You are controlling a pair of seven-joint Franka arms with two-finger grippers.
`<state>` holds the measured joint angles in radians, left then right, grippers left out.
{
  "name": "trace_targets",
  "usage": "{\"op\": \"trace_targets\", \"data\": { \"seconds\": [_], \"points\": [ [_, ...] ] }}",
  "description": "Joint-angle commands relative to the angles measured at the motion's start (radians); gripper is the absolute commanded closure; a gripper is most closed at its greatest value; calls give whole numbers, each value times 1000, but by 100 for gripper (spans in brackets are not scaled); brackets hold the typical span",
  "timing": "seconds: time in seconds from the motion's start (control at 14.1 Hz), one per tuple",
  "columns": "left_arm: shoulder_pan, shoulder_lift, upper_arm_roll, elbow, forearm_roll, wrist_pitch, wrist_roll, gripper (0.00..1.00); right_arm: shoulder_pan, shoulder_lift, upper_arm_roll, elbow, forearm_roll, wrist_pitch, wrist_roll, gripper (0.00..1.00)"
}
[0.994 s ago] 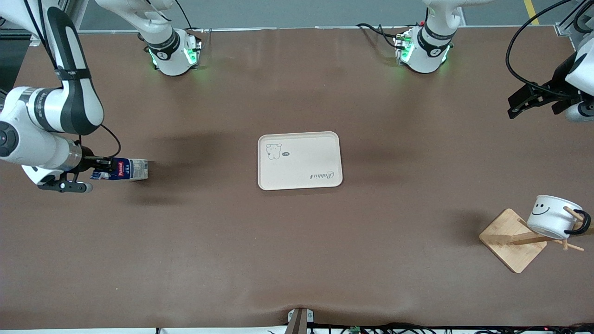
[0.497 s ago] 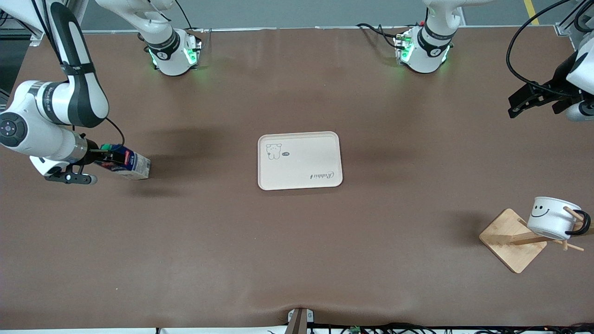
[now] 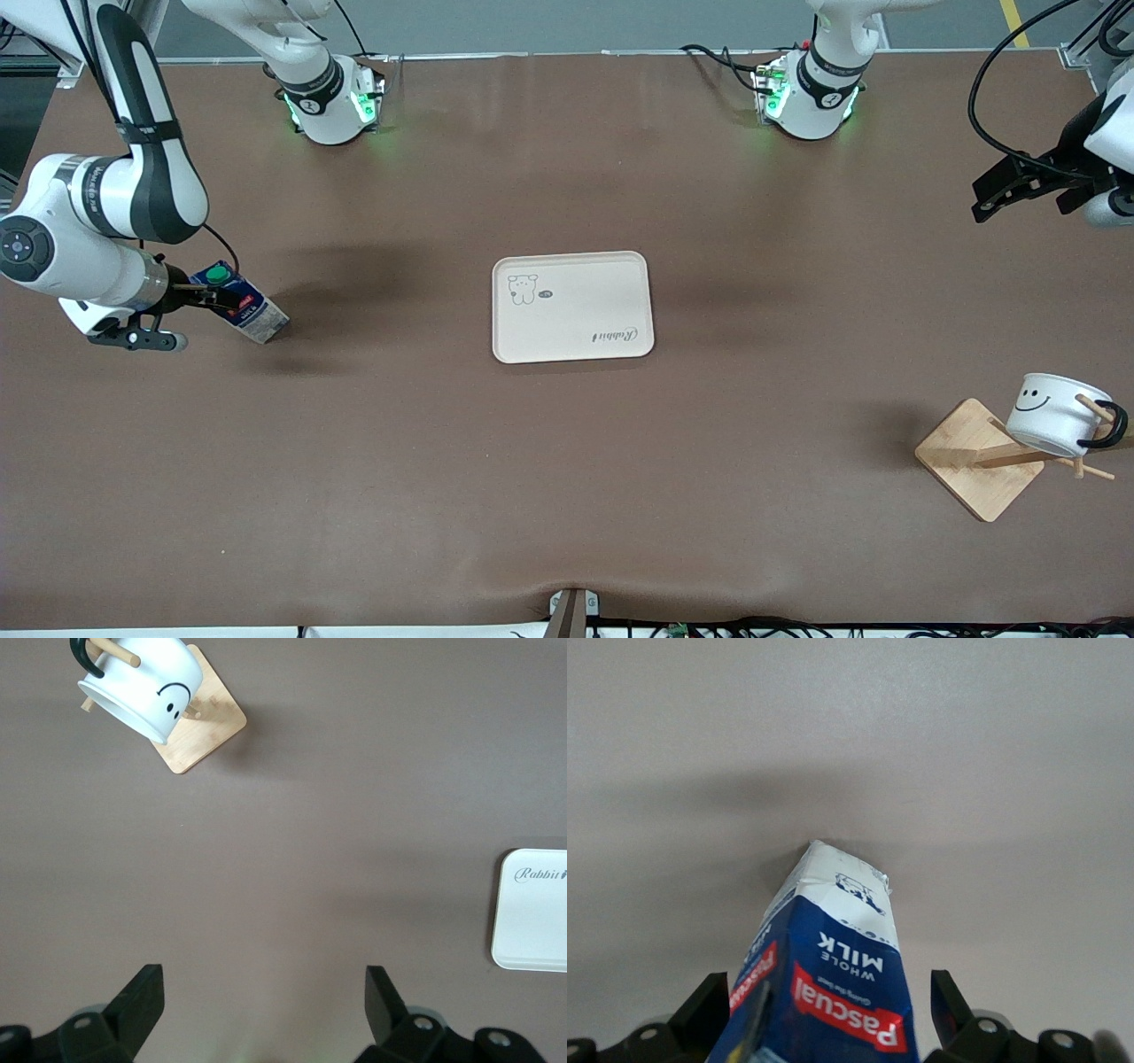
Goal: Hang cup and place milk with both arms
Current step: 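Lower the milk carton onto the table and open the right gripper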
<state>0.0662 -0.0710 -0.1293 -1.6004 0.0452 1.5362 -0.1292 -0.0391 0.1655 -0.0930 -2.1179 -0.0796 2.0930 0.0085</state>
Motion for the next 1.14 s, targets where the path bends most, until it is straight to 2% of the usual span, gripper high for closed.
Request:
{"op": "trace_targets", "data": {
  "seconds": [0.0,0.28,0.57,0.78,0.92,1.06],
  "points": [
    [11,-24,-4,-16,-21,-7,2,0,-19,-14,18,-7,-15,-5,-4,0],
    [11,-23,-4,-13,-21,-5,2,0,-21,-12,18,22,-15,-33,-12,0],
    [11,-21,-4,-10,-22,-5,2,0,4,19,21,287,-15,-365,-28,0],
    [11,-23,-3,-7,-22,-7,-7,0,22,32,22,503,-15,-503,-95,0],
    [11,-23,-3,-7,-22,-7,-7,0,13,55,21,639,-6,-644,-153,0],
    [15,-21,-1,-6,-37,-5,-7,0,15,57,21,738,-9,-677,-151,0]
  ]
}}
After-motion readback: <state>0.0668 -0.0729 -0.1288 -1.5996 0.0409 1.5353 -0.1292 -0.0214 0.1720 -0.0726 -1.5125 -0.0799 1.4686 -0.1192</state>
